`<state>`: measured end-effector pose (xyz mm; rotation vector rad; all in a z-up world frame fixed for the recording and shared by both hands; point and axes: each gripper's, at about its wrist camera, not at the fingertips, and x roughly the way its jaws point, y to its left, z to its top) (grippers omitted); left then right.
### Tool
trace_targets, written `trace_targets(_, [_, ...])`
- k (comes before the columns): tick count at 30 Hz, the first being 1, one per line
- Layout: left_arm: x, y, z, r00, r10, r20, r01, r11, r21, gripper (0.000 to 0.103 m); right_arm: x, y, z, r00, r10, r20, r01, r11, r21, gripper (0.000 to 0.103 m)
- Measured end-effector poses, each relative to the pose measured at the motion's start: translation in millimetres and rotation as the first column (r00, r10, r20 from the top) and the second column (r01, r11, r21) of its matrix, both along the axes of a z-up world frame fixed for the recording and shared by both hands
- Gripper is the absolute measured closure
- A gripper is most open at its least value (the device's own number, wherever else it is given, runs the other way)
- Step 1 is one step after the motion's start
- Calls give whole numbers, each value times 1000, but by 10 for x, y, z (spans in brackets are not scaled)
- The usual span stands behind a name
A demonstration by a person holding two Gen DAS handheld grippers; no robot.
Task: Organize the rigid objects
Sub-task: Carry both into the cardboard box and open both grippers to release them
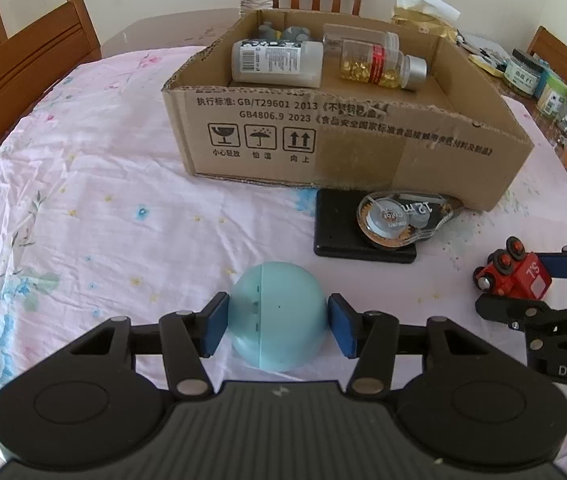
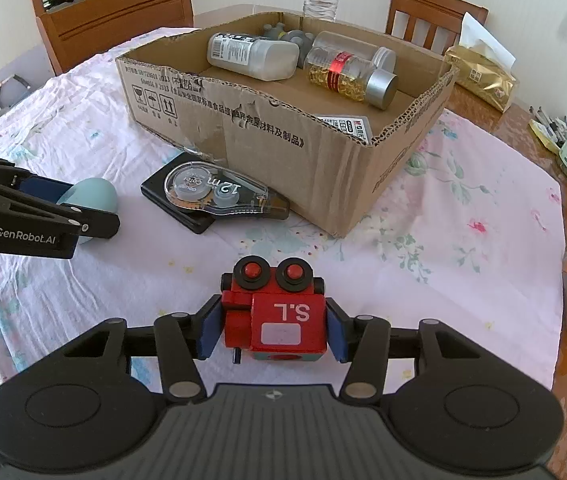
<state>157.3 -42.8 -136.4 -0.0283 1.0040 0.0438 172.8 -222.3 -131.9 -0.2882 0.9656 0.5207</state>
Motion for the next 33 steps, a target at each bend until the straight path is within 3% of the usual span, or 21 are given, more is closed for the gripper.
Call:
trace_targets(11, [-3,58,99,994,-98,-42,98,995,-4,51,5,-63,87,1000,-7,1,7,1000,-26,47])
trace_targets(19, [1,52,430,963,-263,-57,263,965,-4,51,-10,-160,326,1000,20,22,-19,998,-52,47])
trace_targets(28, [168,-34,971,919,-393,27,393,920,2,51,48,-199,782,996,50,69,-47,998,-33,47])
trace_targets(33, [493,-96,1134,903,-419,91,422,907,-6,51,143,-181,991,993,28,118,-25,999,-22,47])
